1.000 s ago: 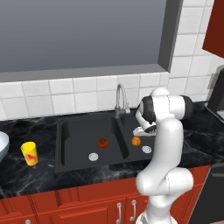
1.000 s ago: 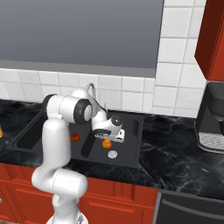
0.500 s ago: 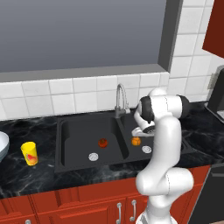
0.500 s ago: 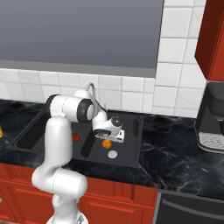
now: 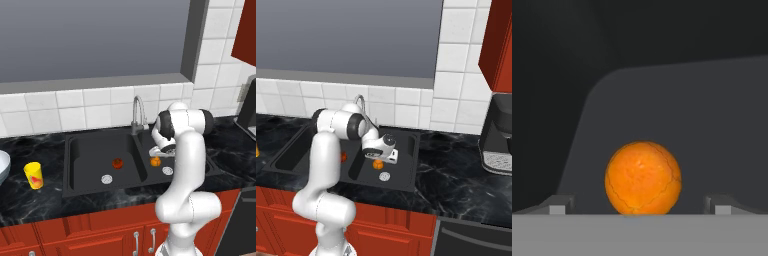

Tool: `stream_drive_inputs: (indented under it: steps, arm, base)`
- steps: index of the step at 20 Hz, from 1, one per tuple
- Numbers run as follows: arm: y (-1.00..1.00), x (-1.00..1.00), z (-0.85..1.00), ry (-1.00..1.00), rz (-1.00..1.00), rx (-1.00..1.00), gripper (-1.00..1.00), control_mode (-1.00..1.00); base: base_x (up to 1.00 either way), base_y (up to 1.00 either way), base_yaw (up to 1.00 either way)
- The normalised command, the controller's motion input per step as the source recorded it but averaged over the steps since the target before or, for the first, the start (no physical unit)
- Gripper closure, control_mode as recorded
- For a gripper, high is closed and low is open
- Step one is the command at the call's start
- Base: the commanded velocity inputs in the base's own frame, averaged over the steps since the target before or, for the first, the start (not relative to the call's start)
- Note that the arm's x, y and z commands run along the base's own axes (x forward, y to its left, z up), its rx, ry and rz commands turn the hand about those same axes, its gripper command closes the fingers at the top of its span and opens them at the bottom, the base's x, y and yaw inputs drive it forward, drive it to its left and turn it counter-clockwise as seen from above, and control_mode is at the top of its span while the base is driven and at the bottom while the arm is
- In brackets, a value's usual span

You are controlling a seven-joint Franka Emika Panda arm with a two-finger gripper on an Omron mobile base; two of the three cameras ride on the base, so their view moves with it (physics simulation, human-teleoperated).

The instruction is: Remove the tomato and orange from the sink. Then move the bowl and cup from the counter to the sink for washing.

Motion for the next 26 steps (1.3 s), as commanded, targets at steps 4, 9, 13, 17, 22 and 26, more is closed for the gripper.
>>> stream_drive_inputs:
  steps: [4, 9, 13, 17, 22, 26]
  arm:
    - [0.01, 0.03, -0.17, 0.00, 0.00, 0.00, -1.00, -1.00]
    - [0.02, 0.00, -0.15, 0.00, 0.00, 0.00, -1.00, -1.00]
    - [0.04, 0.03, -0.14, 0.00, 0.00, 0.00, -1.00, -1.00]
    - [0.08, 0.07, -0.14, 0.00, 0.00, 0.00, -1.00, -1.00]
    - [0.09, 0.05, -0.16, 0.00, 0.00, 0.00, -1.00, -1.00]
    - [0.06, 0.12, -0.12, 0.00, 0.00, 0.00, -1.00, -1.00]
  base:
    - [0.00, 0.00, 0.00]
    - [0.00, 0.00, 0.00]
    - [0.00, 0.00, 0.00]
    - [0.00, 0.00, 0.00]
    - [0.00, 0.00, 0.00]
    - [0.00, 0.00, 0.00]
